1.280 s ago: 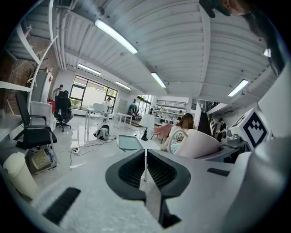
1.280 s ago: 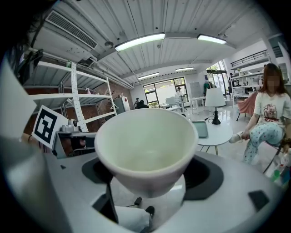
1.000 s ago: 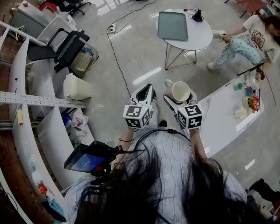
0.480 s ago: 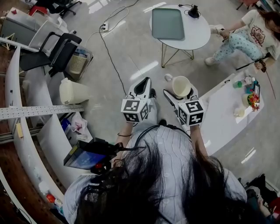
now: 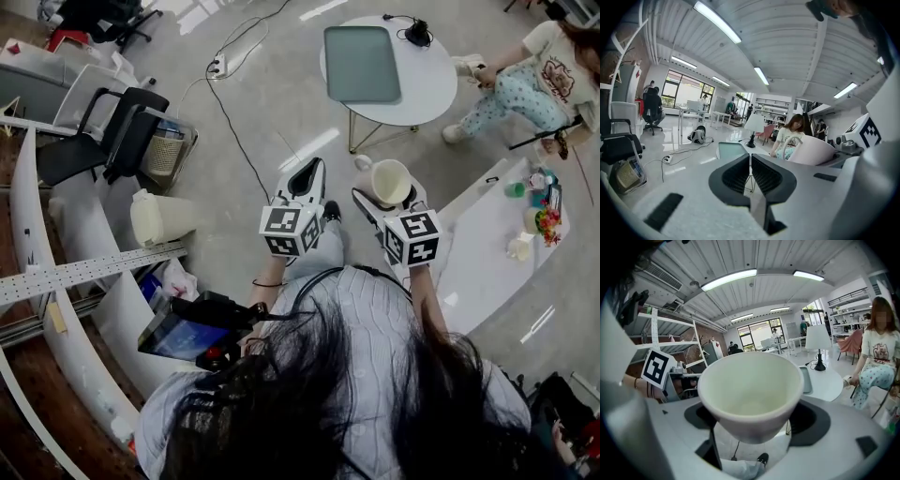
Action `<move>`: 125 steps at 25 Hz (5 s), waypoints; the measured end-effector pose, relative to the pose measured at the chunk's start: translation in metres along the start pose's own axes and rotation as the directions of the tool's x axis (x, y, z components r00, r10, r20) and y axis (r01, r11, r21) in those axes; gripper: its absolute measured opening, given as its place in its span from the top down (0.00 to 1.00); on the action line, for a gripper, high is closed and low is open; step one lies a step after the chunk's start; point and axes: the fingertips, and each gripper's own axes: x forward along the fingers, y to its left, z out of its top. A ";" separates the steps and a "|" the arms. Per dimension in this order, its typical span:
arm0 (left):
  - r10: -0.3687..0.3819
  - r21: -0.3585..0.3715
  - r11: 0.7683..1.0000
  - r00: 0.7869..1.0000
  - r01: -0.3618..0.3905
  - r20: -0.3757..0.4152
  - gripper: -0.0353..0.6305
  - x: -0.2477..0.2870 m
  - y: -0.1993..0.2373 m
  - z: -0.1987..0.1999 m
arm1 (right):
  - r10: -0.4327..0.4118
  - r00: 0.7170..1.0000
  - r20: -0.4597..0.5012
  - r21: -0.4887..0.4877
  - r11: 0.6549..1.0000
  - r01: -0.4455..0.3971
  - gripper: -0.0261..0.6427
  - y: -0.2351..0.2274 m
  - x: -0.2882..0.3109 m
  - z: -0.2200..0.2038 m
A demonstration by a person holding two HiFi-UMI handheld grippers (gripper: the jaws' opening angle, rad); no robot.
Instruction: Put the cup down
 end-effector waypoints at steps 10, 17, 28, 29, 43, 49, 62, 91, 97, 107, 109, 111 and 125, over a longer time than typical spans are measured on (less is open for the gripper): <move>0.002 -0.015 1.000 1.000 -0.002 -0.029 0.92 0.047 0.068 0.020 | -0.014 1.000 -0.024 0.026 1.000 0.015 0.32 -0.016 0.073 0.031; -0.011 -0.023 1.000 0.999 0.010 -0.037 0.92 0.084 0.108 0.033 | -0.027 0.999 -0.031 0.030 0.999 0.028 0.32 -0.027 0.119 0.052; -0.076 -0.038 0.997 0.996 0.074 -0.037 0.92 0.113 0.119 0.043 | -0.076 0.997 -0.023 0.011 0.997 0.076 0.32 -0.039 0.139 0.075; -0.079 -0.042 0.996 0.996 0.078 -0.039 0.92 0.115 0.118 0.041 | -0.081 0.996 -0.027 0.011 0.997 0.081 0.32 -0.041 0.140 0.075; -0.136 -0.027 0.991 0.989 0.135 -0.054 0.92 0.131 0.097 0.040 | -0.123 0.992 -0.031 0.034 0.992 0.124 0.32 -0.060 0.130 0.071; -0.099 -0.031 0.995 0.994 0.098 -0.038 0.92 0.141 0.105 0.047 | -0.108 0.994 -0.015 0.024 0.994 0.108 0.32 -0.078 0.143 0.087; -0.041 -0.078 0.996 0.998 0.037 -0.054 0.92 0.198 0.126 0.058 | -0.027 0.998 -0.059 0.002 1.000 0.027 0.32 -0.125 0.193 0.120; 0.050 -0.113 0.991 0.982 -0.072 -0.184 0.92 0.324 0.166 0.045 | 0.054 0.969 -0.241 -0.114 0.990 -0.084 0.32 -0.258 0.419 0.129; 0.076 -0.119 0.988 0.977 -0.101 -0.198 0.92 0.326 0.180 0.045 | 0.025 0.947 -0.320 -0.183 0.979 -0.088 0.32 -0.271 0.457 0.115; 0.084 -0.123 0.986 0.974 -0.112 -0.209 0.92 0.330 0.190 0.044 | -0.027 0.912 -0.409 -0.246 0.966 -0.082 0.32 -0.289 0.485 0.090; 0.085 -0.125 0.986 0.974 -0.113 -0.208 0.92 0.329 0.192 0.045 | -0.037 0.912 -0.409 -0.262 0.962 -0.078 0.32 -0.288 0.485 0.090; 0.089 -0.128 0.985 0.974 -0.118 -0.209 0.92 0.327 0.194 0.044 | -0.038 0.911 -0.411 -0.262 0.962 -0.078 0.32 -0.288 0.487 0.089; 0.094 -0.127 0.984 0.974 -0.122 -0.207 0.92 0.314 0.200 0.042 | -0.105 0.904 -0.415 -0.354 0.934 -0.054 0.32 -0.286 0.484 0.079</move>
